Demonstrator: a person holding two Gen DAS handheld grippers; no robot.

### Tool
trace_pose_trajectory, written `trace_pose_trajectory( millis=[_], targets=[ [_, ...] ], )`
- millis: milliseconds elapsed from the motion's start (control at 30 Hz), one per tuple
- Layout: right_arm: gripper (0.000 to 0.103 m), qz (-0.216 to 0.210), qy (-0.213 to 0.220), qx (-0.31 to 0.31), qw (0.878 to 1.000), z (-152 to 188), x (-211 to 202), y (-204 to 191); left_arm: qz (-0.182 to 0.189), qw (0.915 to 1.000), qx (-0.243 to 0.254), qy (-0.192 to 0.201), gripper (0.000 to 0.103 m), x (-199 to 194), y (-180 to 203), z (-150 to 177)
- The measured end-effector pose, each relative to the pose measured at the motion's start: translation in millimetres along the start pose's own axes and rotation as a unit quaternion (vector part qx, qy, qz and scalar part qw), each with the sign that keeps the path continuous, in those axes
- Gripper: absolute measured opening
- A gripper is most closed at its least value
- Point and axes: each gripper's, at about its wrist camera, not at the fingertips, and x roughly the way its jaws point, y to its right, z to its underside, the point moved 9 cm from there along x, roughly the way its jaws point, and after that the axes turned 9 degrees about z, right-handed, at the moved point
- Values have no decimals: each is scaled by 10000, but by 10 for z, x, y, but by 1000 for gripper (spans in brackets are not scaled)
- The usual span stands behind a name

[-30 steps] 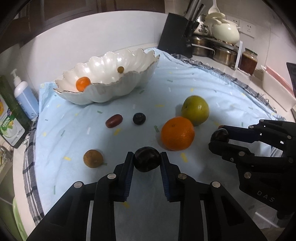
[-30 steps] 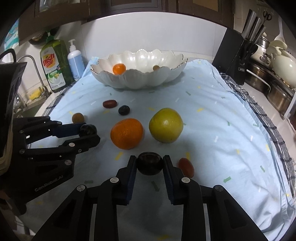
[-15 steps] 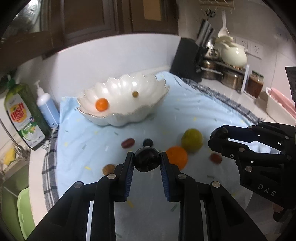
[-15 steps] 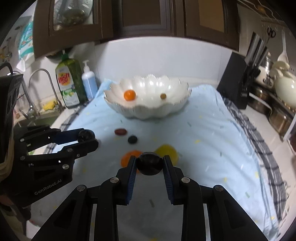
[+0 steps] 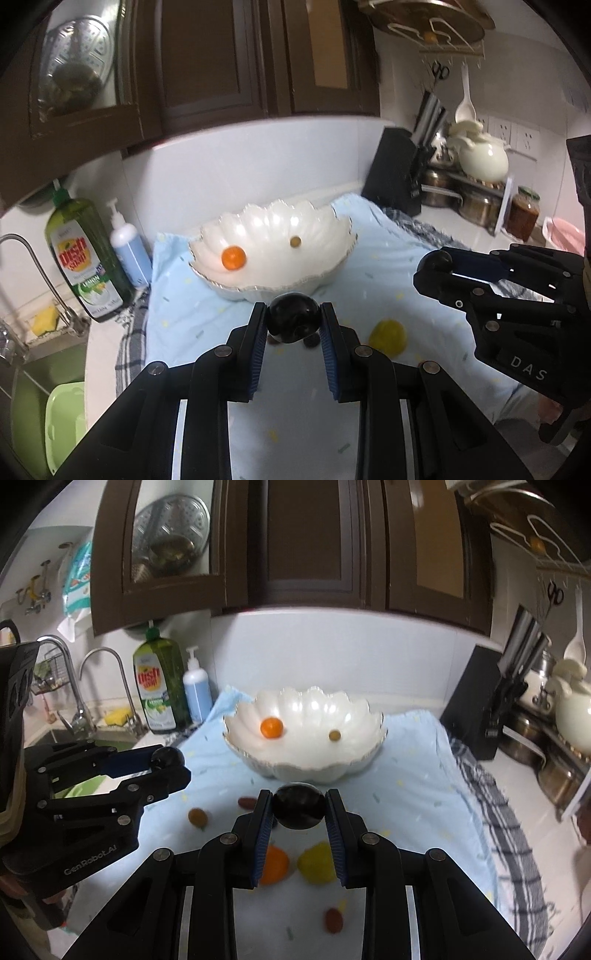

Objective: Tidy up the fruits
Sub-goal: 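Carry the dark plum in the left tool while the right tool carries its plum over the bowl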

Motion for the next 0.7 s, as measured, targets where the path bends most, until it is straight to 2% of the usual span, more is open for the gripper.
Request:
trace_pose_trajectory(
  millis=[367,700],
  targets=[
    [30,-141,558,-101,9983,-440,-9,69,-392,9979,67,513,28,-118,-54,-392],
    [30,-200,810,-104,9965,-721,172,137,-643,9953,95,714,28,47,-168,-691]
  ],
)
